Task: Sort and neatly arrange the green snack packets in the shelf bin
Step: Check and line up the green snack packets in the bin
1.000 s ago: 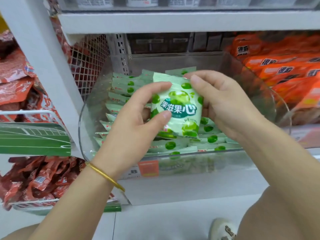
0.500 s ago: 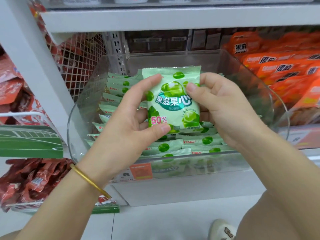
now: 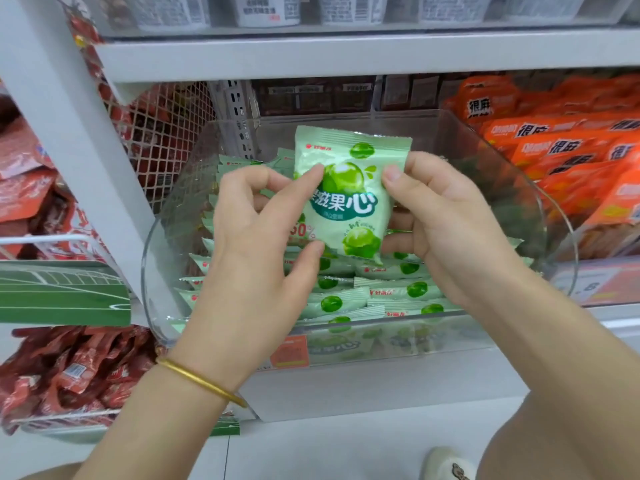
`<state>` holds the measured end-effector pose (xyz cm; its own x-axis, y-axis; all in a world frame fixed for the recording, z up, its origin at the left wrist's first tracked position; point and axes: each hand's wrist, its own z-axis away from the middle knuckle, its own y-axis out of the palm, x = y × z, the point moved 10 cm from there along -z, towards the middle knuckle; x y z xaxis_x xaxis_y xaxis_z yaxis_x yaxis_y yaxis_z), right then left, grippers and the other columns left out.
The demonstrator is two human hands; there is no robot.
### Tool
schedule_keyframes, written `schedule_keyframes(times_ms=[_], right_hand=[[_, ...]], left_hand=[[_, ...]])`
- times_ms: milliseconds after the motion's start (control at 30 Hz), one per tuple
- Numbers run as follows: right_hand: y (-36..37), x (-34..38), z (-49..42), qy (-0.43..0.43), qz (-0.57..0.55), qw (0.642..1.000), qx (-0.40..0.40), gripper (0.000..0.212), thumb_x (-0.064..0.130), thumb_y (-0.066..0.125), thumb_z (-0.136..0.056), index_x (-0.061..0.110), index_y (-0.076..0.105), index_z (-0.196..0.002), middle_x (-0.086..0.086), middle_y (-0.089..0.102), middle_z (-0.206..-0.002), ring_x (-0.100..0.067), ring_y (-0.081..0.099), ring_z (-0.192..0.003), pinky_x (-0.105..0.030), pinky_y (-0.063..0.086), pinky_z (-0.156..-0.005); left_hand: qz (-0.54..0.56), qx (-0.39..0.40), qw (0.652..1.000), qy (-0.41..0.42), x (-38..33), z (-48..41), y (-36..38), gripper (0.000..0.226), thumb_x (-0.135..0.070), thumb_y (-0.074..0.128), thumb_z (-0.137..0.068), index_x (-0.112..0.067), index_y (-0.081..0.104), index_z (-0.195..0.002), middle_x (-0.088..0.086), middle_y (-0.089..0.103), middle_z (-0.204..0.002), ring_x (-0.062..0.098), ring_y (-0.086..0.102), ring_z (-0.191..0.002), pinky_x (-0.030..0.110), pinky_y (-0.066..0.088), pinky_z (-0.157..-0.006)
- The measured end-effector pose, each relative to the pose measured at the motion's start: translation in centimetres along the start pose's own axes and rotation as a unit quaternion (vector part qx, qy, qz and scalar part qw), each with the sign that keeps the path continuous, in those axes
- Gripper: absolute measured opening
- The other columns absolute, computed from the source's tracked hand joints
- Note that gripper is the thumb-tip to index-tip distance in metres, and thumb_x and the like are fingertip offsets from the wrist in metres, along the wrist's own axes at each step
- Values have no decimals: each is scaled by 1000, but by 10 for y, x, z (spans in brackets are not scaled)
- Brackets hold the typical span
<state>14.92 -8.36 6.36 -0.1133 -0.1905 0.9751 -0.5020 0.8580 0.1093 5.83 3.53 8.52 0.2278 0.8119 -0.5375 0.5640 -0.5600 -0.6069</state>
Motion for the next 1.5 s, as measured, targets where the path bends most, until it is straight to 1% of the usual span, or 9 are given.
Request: schedule_keyframes(times_ms=[133, 233, 400, 533, 633, 867, 967, 1267, 1500], right_hand=[[18, 3, 4, -14, -2, 999, 45, 16, 26, 58, -86, 15, 57, -97, 3, 67, -83, -11, 65, -68, -26, 53, -51], [25, 4, 6, -23, 0, 997, 73, 17, 28, 57, -88, 19, 63, -102, 5, 67, -89, -11, 67, -77, -26, 55, -59], [15, 10, 3, -76, 98, 992, 25, 22, 20, 56, -84, 26, 68, -101, -2, 60, -96, -6, 60, -78, -23, 52, -62], [-3, 17, 0, -107, 142, 983, -38, 16, 20, 62, -84, 30, 69, -94, 5, 65, -103, 2, 54, -77, -13, 43, -71], [1, 15, -1, -88, 77, 993, -2, 21, 10, 59, -90, 26, 65, -102, 15, 65, -96, 7, 56, -80, -8, 43, -66], [2, 17, -1, -107, 98, 989, 17, 33, 4, 57, -90, 28, 61, -112, 26, 59, -85, 10, 51, -70, -5, 39, -58], [2, 16, -2, -109, 102, 989, 24, 32, 9, 57, -89, 27, 61, -115, 17, 59, -99, 8, 51, -73, -6, 39, -59], [2, 11, -2, -90, 103, 990, 28, 33, 8, 54, -87, 29, 58, -112, 6, 60, -98, -5, 55, -82, -11, 41, -63], [1, 12, 0, -74, 116, 990, 9, 35, 1, 59, -88, 27, 57, -111, -6, 53, -99, -8, 51, -63, -16, 42, -53]], left_hand=[[135, 37, 989, -51, -1, 0, 9, 53, -38, 47, -83, -29, 42, -135, -19, 36, -117, -2, 41, -112, 12, 35, -97], [112, 45, 992, -32, -7, -3, 8, 57, -48, 53, -80, -31, 42, -133, -20, 41, -121, -7, 38, -120, 11, 32, -100], [267, 1, 958, -105, 10, -7, 2, 40, -9, 62, -83, -37, 57, -111, -6, 64, -113, 9, 59, -108, 30, 49, -93], [405, 9, 902, -147, 16, -8, 8, 50, 13, 49, -88, -12, 45, -131, 2, 68, -112, 11, 66, -100, 23, 54, -81], [434, -5, 885, -168, 22, -6, 9, 63, 10, 49, -87, -17, 29, -140, 6, 69, -111, 12, 67, -97, 24, 55, -79], [407, 84, 901, -124, 3, 0, 21, 88, 8, 62, -81, -36, 17, -142, -8, 50, -137, 4, 67, -96, 19, 53, -76], [392, 108, 907, -109, 0, 1, 25, 91, 8, 64, -78, -44, 18, -138, -14, 35, -147, 4, 66, -98, 22, 53, -79], [378, 115, 914, -86, -2, 0, 26, 90, 1, 61, -74, -47, 18, -137, -34, 44, -131, 4, 63, -105, 26, 52, -87], [323, 41, 936, -136, 8, -1, 14, 57, 3, 58, -86, -42, 40, -117, -16, 52, -112, 4, 68, -81, 29, 56, -78]])
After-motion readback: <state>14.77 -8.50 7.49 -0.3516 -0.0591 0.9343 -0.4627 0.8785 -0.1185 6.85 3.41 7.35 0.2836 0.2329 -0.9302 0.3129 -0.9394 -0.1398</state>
